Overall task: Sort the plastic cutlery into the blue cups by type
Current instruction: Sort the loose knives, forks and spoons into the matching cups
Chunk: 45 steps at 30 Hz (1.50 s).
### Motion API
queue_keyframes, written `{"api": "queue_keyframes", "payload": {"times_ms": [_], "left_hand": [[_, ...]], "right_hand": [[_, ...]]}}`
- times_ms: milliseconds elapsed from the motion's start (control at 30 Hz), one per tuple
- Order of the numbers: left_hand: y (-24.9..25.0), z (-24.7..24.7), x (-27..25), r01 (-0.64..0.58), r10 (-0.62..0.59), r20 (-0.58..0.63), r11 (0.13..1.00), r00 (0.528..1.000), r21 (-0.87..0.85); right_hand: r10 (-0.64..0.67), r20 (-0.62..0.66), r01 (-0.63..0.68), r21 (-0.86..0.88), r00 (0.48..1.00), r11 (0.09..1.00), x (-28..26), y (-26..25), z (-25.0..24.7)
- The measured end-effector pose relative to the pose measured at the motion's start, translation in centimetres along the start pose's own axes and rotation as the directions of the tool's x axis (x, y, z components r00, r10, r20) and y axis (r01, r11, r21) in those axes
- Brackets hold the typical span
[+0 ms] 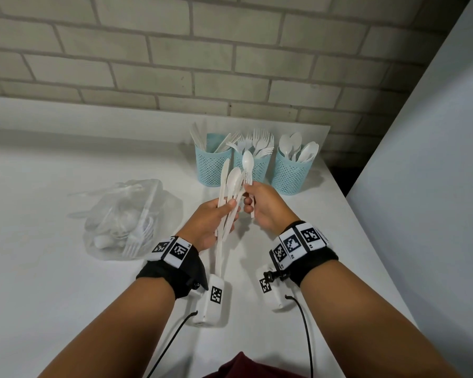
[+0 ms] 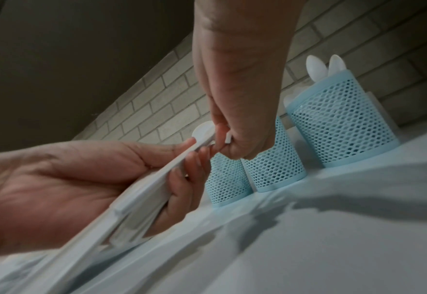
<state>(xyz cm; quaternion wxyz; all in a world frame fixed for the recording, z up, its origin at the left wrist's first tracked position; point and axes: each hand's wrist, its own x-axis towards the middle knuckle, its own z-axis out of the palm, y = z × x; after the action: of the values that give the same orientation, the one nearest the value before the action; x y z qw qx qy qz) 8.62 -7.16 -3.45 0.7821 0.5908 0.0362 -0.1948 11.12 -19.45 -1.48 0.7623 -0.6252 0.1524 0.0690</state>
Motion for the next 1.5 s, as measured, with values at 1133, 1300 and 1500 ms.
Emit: {"api": "queue_keyframes", "payload": {"times_ms": [1133, 1300, 1500], "left_hand": [[1.0, 0.7, -0.3, -0.034, -0.004, 0.166, 0.974, 0.986, 0.224], [1.2, 0.8, -0.1, -0.042, 0.005, 0.164, 0.974, 0.986, 0.221], [1.7, 1.2, 0.1, -0.083, 0.054, 0.122, 0.966, 0.991, 0.245]], "right_hand": [[-0.177, -0.034, 0.164, -0.244, 0.984, 0.956, 1.6, -5.5, -2.8], [-0.131, 0.043, 0.138, -0.348, 0.99, 0.927, 1.8, -5.3, -2.2], [-0.244, -0.171, 0.269, 0.14, 0.954, 0.953, 2.4, -8.8, -2.9]]}}
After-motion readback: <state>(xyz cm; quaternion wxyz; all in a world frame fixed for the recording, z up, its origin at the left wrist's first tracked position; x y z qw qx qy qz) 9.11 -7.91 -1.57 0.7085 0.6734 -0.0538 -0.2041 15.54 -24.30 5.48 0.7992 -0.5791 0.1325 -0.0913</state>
